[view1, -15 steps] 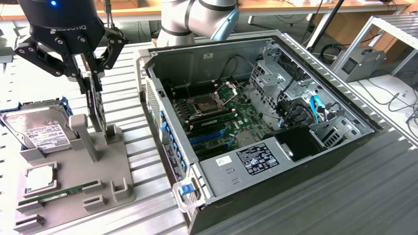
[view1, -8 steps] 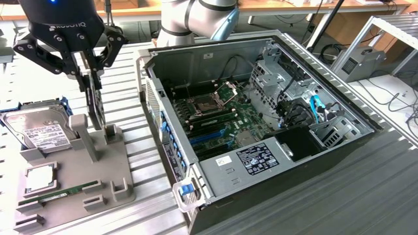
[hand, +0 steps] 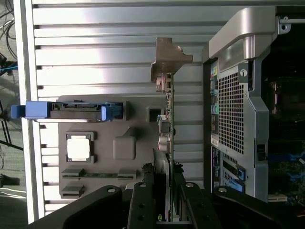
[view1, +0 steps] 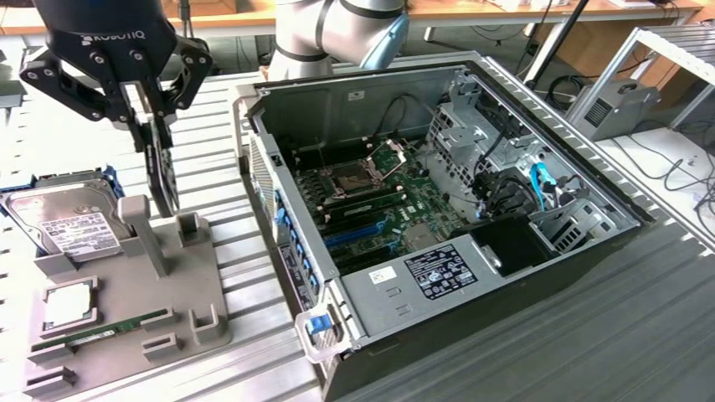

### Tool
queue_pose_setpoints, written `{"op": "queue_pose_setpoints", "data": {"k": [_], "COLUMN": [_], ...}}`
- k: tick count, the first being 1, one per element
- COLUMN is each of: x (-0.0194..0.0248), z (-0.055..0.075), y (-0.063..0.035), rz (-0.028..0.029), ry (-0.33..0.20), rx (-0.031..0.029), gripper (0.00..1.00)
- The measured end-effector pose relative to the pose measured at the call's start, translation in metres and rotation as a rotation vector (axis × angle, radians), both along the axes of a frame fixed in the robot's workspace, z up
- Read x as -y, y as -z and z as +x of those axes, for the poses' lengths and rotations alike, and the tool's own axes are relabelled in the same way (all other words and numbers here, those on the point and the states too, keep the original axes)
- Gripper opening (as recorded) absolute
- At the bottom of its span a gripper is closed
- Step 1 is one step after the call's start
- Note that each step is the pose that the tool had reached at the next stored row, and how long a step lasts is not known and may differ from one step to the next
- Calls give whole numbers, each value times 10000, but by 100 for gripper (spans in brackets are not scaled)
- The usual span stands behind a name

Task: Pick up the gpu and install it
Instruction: 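Pick up the gpu and move the gpu toward the slot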

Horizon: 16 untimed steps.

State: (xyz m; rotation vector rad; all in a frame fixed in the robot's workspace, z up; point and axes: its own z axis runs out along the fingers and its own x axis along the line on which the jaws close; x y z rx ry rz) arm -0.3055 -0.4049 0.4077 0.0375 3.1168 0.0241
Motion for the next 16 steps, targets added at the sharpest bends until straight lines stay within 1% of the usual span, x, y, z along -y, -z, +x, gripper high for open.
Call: {"op": "queue_pose_setpoints", "data": {"k": [8,16], "x": [-29,-48], "z": [0,0], "y": [-45,-90], "rz": [0,0], "ry": [0,-1], "rx": [0,0], "gripper": [26,26]}}
